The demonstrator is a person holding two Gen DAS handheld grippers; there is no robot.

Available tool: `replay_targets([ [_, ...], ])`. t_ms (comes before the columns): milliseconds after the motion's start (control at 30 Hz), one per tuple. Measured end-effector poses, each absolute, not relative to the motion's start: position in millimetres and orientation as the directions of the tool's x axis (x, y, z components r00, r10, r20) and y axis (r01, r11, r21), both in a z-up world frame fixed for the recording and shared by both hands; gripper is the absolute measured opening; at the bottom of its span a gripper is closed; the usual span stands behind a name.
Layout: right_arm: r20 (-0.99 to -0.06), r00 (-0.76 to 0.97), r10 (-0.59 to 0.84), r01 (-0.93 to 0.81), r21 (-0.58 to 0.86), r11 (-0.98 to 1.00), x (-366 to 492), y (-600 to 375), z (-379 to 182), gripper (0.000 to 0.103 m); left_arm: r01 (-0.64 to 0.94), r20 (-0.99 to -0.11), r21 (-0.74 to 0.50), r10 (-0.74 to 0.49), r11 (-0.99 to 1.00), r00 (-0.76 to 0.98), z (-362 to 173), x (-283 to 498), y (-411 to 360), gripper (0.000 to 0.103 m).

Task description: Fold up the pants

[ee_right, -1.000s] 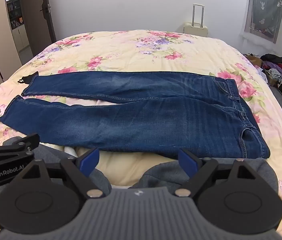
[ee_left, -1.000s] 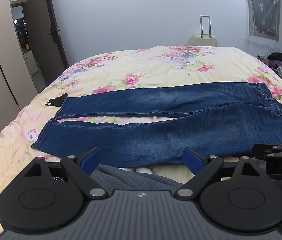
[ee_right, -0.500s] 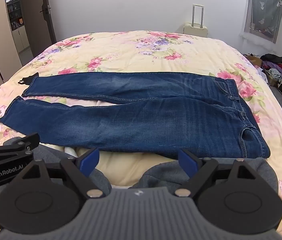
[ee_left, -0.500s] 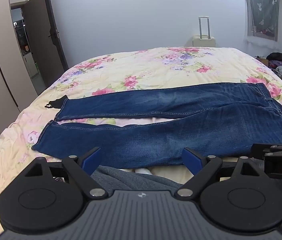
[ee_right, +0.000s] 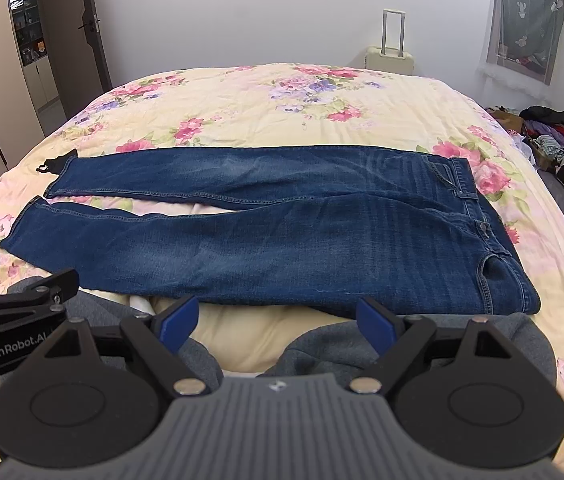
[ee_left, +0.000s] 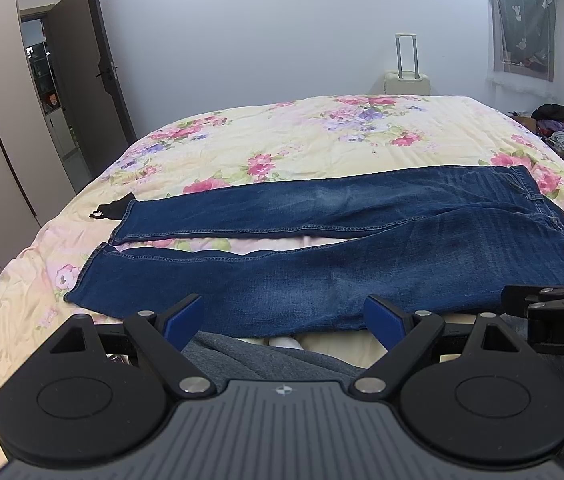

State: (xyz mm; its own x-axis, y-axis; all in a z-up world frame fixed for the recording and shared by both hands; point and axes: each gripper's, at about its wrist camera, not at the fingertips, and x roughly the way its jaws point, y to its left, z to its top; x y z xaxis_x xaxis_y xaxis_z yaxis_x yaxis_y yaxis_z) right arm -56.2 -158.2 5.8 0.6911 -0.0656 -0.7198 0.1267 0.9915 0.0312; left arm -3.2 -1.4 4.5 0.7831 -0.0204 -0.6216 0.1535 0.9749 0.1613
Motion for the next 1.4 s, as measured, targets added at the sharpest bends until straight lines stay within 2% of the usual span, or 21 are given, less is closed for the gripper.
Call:
replay_targets([
  [1400,-0.71,0.701,-0.07,0.126,0.027,0.992,-59.3,-156.3,10.1,0.082,0.152,-0.614,0.163,-0.02,0.975,0.789,11.7,-5.8,-2.3,0.103],
])
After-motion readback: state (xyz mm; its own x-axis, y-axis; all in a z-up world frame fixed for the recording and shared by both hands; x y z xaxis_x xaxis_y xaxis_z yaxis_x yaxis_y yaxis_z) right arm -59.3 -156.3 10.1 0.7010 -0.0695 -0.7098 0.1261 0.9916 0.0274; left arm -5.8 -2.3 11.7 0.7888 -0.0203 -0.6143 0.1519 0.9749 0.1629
